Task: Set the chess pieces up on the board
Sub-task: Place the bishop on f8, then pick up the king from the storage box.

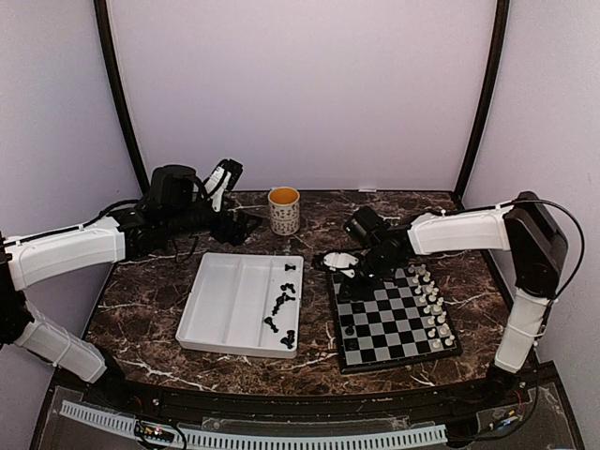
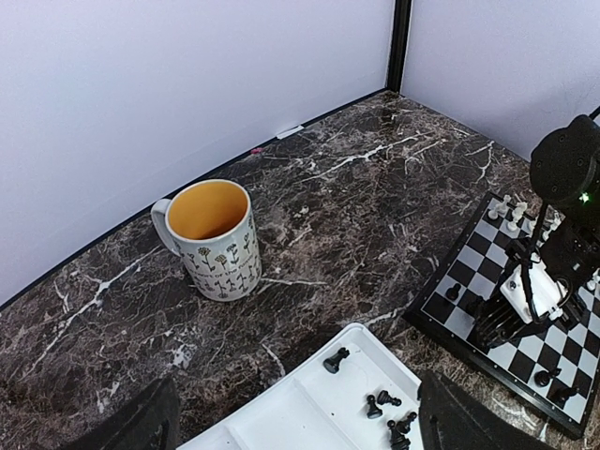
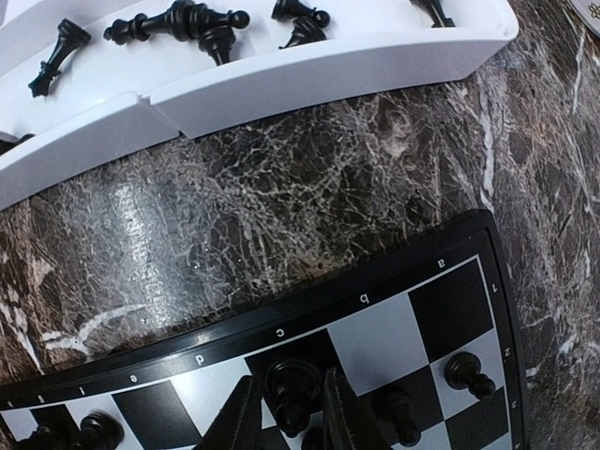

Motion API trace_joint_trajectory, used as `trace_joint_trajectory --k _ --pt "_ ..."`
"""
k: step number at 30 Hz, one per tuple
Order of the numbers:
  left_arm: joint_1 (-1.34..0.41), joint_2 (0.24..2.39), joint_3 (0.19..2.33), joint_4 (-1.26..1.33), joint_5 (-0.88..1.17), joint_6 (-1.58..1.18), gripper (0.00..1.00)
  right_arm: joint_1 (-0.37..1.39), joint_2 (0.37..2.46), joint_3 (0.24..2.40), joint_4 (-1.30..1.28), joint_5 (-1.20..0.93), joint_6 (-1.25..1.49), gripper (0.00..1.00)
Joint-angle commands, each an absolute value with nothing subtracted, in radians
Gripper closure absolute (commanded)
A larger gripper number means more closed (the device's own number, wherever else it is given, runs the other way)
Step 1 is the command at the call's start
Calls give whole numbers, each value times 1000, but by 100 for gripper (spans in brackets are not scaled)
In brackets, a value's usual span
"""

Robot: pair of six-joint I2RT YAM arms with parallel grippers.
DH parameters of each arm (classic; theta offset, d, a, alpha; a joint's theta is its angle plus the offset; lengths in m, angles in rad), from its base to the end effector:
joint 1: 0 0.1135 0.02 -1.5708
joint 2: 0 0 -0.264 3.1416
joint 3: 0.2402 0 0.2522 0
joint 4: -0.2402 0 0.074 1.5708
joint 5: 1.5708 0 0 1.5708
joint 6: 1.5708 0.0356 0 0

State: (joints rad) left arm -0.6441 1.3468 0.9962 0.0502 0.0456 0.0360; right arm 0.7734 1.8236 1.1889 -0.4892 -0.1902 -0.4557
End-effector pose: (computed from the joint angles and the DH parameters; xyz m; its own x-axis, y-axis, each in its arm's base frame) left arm 0.2523 -0.1915 0.3107 -0.2136 0.2054 -0.9551 0.6428 0.7658 0.0209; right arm 0.2572 0.2605 0.1739 -0.2518 -0.8498 -0.4631 -0.9524 0.3025 -0.0371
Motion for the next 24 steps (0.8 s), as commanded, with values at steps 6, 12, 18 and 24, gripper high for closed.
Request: trace_joint_trajectory --k 6,12,18,24 --pt "-640 1371 1036 -57 44 10 14 782 1701 1305 -617 -217 -448 66" --pt "-654 1427 1129 -269 175 31 36 776 1576 1273 -663 -221 -478 64" --pt "-703 1534 1153 -465 288 96 48 760 1489 1197 -639 -218 -488 63" --pt "-872 1700 1210 -595 124 277 57 750 1474 1169 -612 -241 -486 63"
